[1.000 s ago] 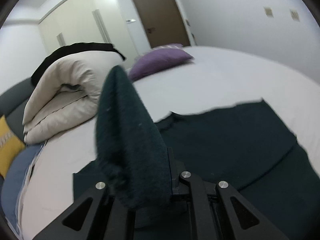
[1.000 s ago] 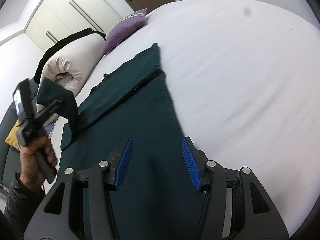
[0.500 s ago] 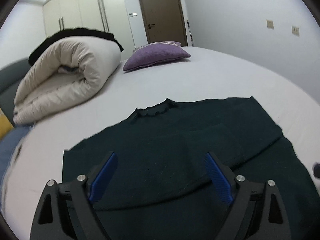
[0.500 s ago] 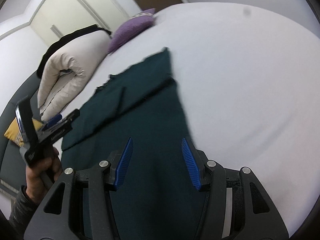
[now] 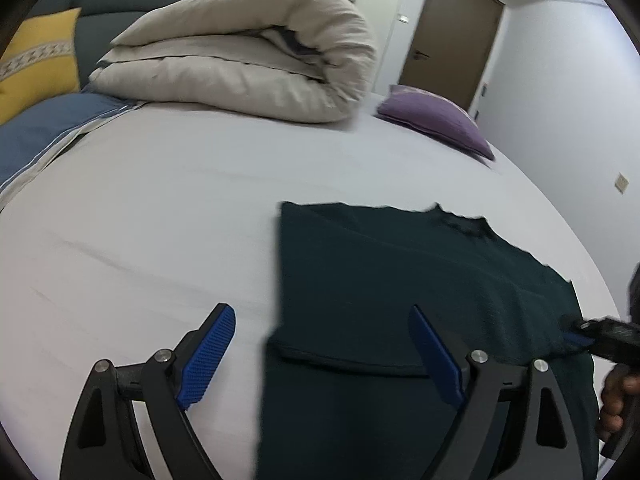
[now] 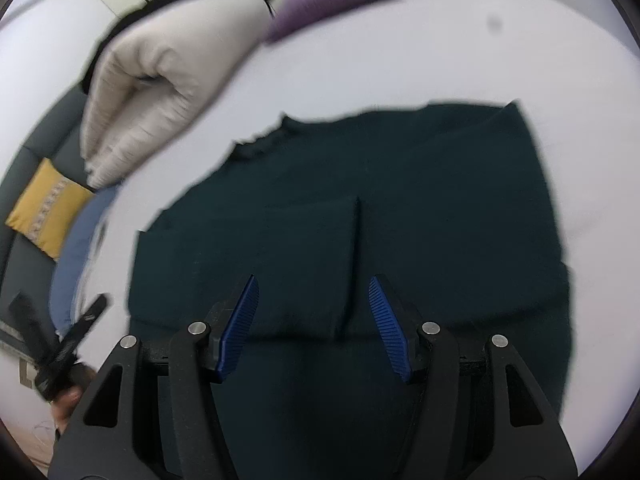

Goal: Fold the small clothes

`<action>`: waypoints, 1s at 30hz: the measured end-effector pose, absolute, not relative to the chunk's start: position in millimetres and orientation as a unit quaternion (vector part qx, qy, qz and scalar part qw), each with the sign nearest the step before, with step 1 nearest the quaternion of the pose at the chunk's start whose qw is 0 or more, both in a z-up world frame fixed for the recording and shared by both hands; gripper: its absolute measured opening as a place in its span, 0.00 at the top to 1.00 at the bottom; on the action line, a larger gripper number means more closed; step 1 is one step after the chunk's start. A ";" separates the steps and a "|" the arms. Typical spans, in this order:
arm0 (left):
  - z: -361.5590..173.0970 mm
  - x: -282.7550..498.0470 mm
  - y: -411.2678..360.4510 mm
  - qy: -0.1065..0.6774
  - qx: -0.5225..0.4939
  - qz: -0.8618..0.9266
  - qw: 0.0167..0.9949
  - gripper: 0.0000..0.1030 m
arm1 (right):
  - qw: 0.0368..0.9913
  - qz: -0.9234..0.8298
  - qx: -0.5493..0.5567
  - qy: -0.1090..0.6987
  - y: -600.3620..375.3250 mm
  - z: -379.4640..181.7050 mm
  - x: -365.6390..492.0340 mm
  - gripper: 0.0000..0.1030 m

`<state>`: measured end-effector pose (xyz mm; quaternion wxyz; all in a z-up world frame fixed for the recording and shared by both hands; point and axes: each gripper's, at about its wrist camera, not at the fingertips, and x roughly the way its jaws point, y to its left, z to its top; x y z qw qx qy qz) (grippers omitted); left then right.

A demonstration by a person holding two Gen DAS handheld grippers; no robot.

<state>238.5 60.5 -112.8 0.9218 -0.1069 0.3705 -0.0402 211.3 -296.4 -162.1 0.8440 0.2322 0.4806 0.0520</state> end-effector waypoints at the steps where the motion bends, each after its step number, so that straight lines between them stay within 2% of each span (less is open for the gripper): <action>1: -113.7 239.3 66.3 0.371 -0.112 -0.038 0.921 0.14 | 0.837 0.048 0.226 0.496 -293.1 -170.5 221.2 0.46; 2: -114.4 240.2 70.1 0.372 -0.116 -0.039 0.920 0.15 | 0.834 0.042 0.213 0.507 -289.0 -177.8 231.1 0.48; 4: -117.4 243.9 76.3 0.375 -0.126 -0.042 0.918 0.16 | 0.845 0.042 0.185 0.500 -279.5 -176.8 238.7 0.61; 6: -121.5 248.9 79.1 0.378 -0.131 -0.042 0.915 0.18 | 0.846 0.045 0.157 0.507 -270.1 -174.9 245.5 0.86; 8: -124.7 253.1 78.3 0.383 -0.136 -0.043 0.913 0.22 | 0.854 0.043 0.122 0.504 -262.0 -167.9 247.6 0.93; 16: -128.9 271.6 74.1 0.384 -0.132 -0.034 0.913 0.22 | 0.886 0.050 0.109 0.449 -270.3 -125.2 231.6 0.93; 22: -132.1 309.9 70.8 0.403 -0.106 -0.029 0.909 0.29 | 0.862 0.044 0.128 0.489 -287.8 -168.8 229.0 0.92; 25: -135.3 332.1 66.0 0.412 -0.078 -0.025 0.908 0.34 | 0.867 0.047 0.138 0.477 -291.6 -169.3 223.5 0.87; 30: -155.7 360.7 74.9 0.451 -0.093 -0.025 0.888 0.44 | 0.862 0.069 0.149 0.479 -298.0 -165.2 225.0 0.74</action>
